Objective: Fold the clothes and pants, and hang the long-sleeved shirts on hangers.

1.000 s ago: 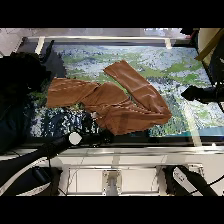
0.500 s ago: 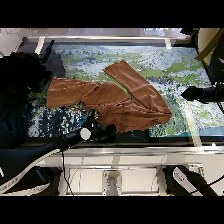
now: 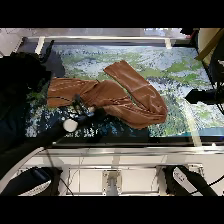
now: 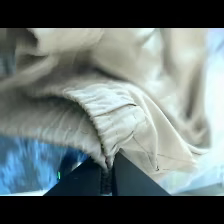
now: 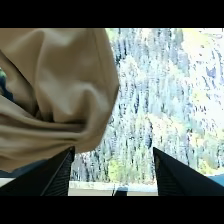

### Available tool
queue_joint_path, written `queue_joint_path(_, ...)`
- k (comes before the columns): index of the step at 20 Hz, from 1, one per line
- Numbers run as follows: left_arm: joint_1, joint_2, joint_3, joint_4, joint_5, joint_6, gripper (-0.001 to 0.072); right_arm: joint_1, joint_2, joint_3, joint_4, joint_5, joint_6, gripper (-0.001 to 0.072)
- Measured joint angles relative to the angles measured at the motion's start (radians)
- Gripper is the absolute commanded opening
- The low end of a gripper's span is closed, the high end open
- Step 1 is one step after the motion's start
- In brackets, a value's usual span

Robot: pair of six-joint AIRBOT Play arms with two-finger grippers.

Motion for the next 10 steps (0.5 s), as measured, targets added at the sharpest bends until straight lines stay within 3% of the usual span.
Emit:
queue_joint_path(2,0.11,0.129,-0.013,0.114,-0.092,-0.021,0.0019,0.0,-0.001,-0.058,0.01,-0.012,-0.008,0.0543)
queue_joint_path(4,0.237,0.28,-0.024,0.288,-0.23,-0.116,0.0019,0.0,-0.002,-0.16,0.077,-0.074,-0.019,0.0543)
queue_joint_path(7,0.433,0.531,-0.032,0.639,-0.488,-0.314,0.0019,0.0,-0.038,-0.278,0.284,-0.229,-0.072,0.0543)
queue_joint_path(10,0.594,0.751,-0.035,0.855,-0.701,-0.403,0.0019,0.006,-0.163,-0.284,0.534,-0.327,-0.15,0.0543)
